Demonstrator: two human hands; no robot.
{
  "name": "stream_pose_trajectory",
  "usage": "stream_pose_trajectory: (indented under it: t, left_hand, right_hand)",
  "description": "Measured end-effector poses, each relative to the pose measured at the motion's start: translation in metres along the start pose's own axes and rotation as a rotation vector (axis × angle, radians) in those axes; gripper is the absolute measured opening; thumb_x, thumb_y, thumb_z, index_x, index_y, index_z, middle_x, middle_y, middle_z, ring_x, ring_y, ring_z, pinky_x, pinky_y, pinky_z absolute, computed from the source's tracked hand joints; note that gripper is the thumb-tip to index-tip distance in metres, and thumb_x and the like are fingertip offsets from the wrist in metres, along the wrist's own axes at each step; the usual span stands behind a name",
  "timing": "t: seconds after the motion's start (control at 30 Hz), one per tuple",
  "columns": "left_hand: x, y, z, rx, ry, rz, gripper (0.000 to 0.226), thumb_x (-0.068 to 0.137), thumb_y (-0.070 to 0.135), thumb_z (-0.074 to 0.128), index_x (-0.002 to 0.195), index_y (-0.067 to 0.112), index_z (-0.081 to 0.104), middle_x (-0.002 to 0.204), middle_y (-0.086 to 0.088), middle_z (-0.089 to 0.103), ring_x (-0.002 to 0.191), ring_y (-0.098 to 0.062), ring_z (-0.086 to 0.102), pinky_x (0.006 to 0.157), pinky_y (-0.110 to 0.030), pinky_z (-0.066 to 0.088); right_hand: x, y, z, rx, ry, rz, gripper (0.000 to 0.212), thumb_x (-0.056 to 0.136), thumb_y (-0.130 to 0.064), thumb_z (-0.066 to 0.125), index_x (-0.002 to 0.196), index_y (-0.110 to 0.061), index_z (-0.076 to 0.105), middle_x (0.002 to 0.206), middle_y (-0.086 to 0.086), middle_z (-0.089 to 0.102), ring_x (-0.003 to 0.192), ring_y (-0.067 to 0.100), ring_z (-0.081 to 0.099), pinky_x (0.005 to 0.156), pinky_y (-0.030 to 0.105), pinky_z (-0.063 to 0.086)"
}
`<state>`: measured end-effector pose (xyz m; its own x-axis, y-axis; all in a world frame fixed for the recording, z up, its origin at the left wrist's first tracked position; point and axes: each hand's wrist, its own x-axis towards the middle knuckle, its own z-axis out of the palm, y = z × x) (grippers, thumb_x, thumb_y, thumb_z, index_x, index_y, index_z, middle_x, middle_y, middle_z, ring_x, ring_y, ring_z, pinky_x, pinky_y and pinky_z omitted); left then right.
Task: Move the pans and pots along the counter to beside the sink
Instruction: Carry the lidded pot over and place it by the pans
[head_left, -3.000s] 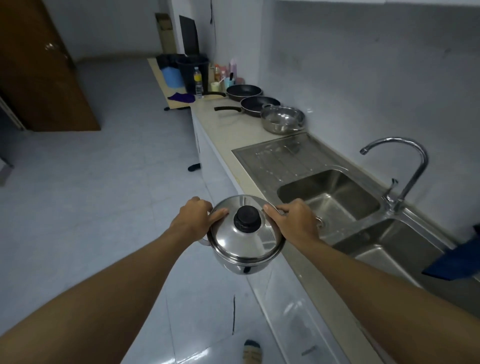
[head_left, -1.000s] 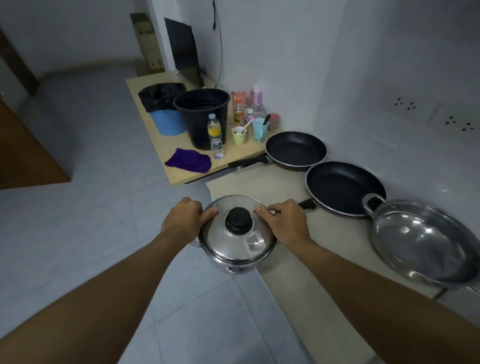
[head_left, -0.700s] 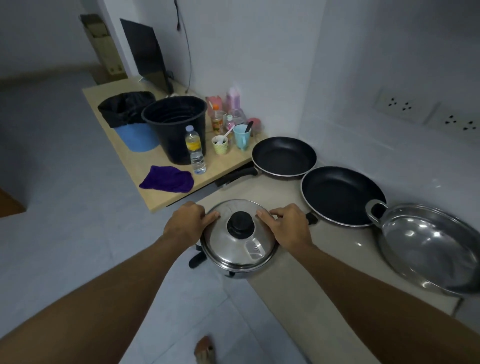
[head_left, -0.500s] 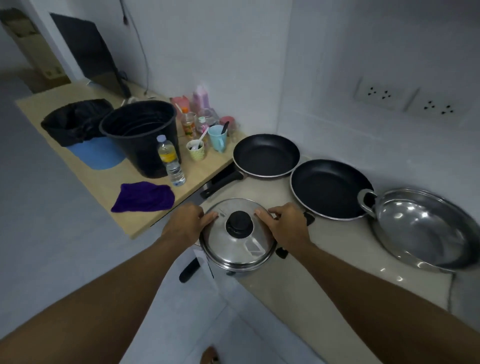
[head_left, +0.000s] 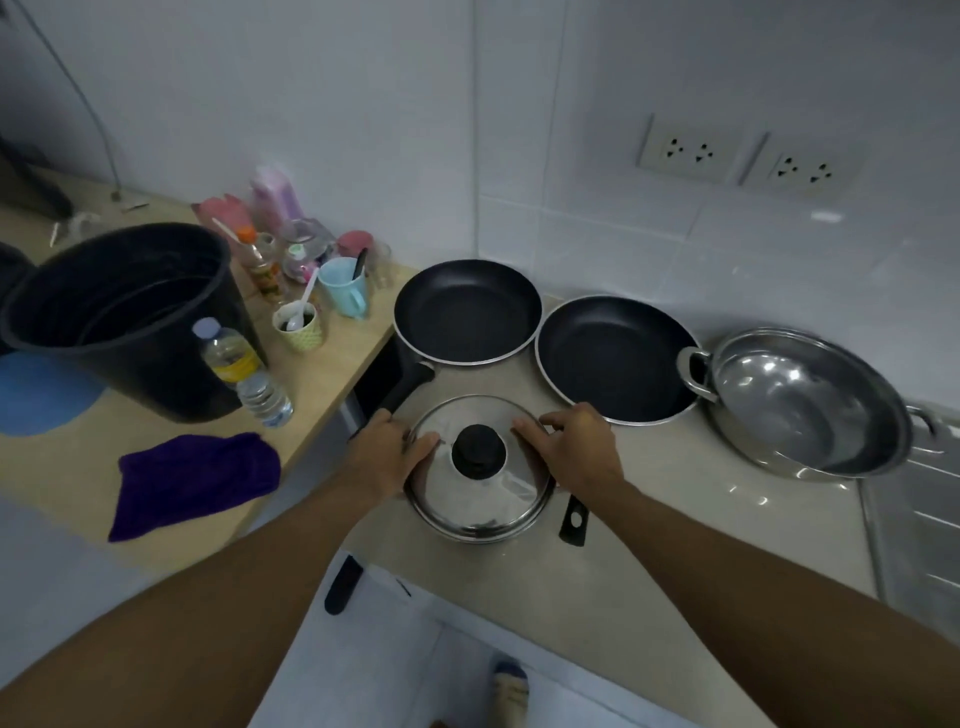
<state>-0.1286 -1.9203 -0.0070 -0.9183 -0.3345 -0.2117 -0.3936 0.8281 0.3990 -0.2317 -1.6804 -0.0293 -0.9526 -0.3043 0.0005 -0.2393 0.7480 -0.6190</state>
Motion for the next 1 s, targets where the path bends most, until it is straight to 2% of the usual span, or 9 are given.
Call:
stream_pose_trajectory:
  t: [0.1,0.23,0.37,0.43,0.53,0.67,0.8,0.87,1.0]
  left_hand:
    - [0.023,-0.005,0.007,0.034,-0.040,0.006,0.047,0.095,0.054,0.049,0.101,0.009,0.063,0.101,-0.005,0.045,0.099,-0.031,0.056,0.089,-0.043,0.048]
    - [0.051,-0.008,0.018,0.029,-0.049,0.023,0.047,0.098,0.051,0.049,0.090,0.006,0.059,0.098,-0.012,0.047,0.100,-0.033,0.054,0.090,-0.042,0.045]
    - [0.065,-0.006,0.021,0.028,-0.027,0.039,0.052,0.099,0.051,0.045,0.112,0.004,0.062,0.116,-0.017,0.048,0.107,-0.036,0.052,0.095,-0.045,0.045]
    - [0.062,0.001,0.018,0.087,0.078,0.087,0.053,0.099,0.050,0.042,0.128,0.007,0.057,0.127,-0.017,0.050,0.110,-0.038,0.051,0.092,-0.047,0.045]
    - [0.053,0.010,0.017,0.265,0.213,0.274,0.062,0.098,0.046,0.033,0.140,0.004,0.050,0.133,-0.017,0.056,0.111,-0.039,0.057,0.086,-0.047,0.051]
    - [0.057,0.010,0.015,0.482,0.091,0.325,0.069,0.099,0.048,0.003,0.156,0.017,0.027,0.153,-0.003,0.042,0.134,-0.027,0.041,0.100,-0.042,0.037]
    - [0.081,0.021,0.009,0.550,0.059,0.341,0.074,0.096,0.046,-0.004,0.158,0.019,0.024,0.156,0.001,0.040,0.142,-0.025,0.032,0.118,-0.044,0.018]
    - [0.095,0.024,0.006,0.641,0.034,0.379,0.078,0.093,0.044,-0.013,0.158,0.018,0.021,0.162,-0.001,0.030,0.148,-0.027,0.023,0.121,-0.046,0.008]
    - [0.112,0.028,0.004,0.731,-0.031,0.441,0.084,0.089,0.039,-0.022,0.157,0.014,0.019,0.166,-0.005,0.017,0.150,-0.033,0.017,0.121,-0.049,0.008]
  right_hand:
    - [0.013,0.006,0.007,-0.020,0.022,0.030,0.051,0.088,-0.067,0.062,0.069,-0.021,0.071,0.087,0.003,0.060,0.080,0.011,0.054,0.061,0.023,0.035]
    - [0.024,0.010,0.013,-0.030,0.071,0.074,0.045,0.091,-0.061,0.063,0.092,-0.019,0.080,0.104,0.007,0.062,0.090,0.020,0.063,0.079,0.033,0.053]
    - [0.034,0.004,0.010,-0.167,0.062,0.087,0.052,0.093,-0.068,0.051,0.103,-0.025,0.078,0.114,0.001,0.062,0.100,0.020,0.064,0.081,0.036,0.055]
    - [0.034,0.002,0.010,-0.258,0.090,-0.011,0.058,0.094,-0.069,0.044,0.115,-0.025,0.074,0.121,-0.001,0.063,0.119,0.021,0.056,0.091,0.040,0.054]
    - [0.032,0.001,0.016,-0.313,0.083,-0.238,0.055,0.102,-0.055,0.039,0.133,-0.017,0.064,0.136,0.002,0.064,0.140,0.028,0.047,0.114,0.046,0.041]
    - [0.035,0.000,0.018,-0.400,0.108,-0.298,0.044,0.106,-0.046,0.037,0.129,-0.019,0.062,0.122,-0.001,0.070,0.112,0.019,0.066,0.108,0.039,0.042]
    - [0.047,-0.001,0.017,-0.429,0.086,-0.233,0.049,0.107,-0.047,0.034,0.136,-0.018,0.059,0.129,-0.001,0.068,0.121,0.019,0.061,0.111,0.040,0.041]
    - [0.053,-0.003,0.018,-0.440,0.072,-0.200,0.052,0.107,-0.048,0.031,0.139,-0.017,0.057,0.134,0.000,0.066,0.125,0.019,0.059,0.112,0.040,0.041]
    - [0.066,-0.004,0.017,-0.443,0.078,-0.176,0.053,0.108,-0.046,0.030,0.140,-0.016,0.058,0.135,0.000,0.067,0.122,0.017,0.062,0.106,0.038,0.045]
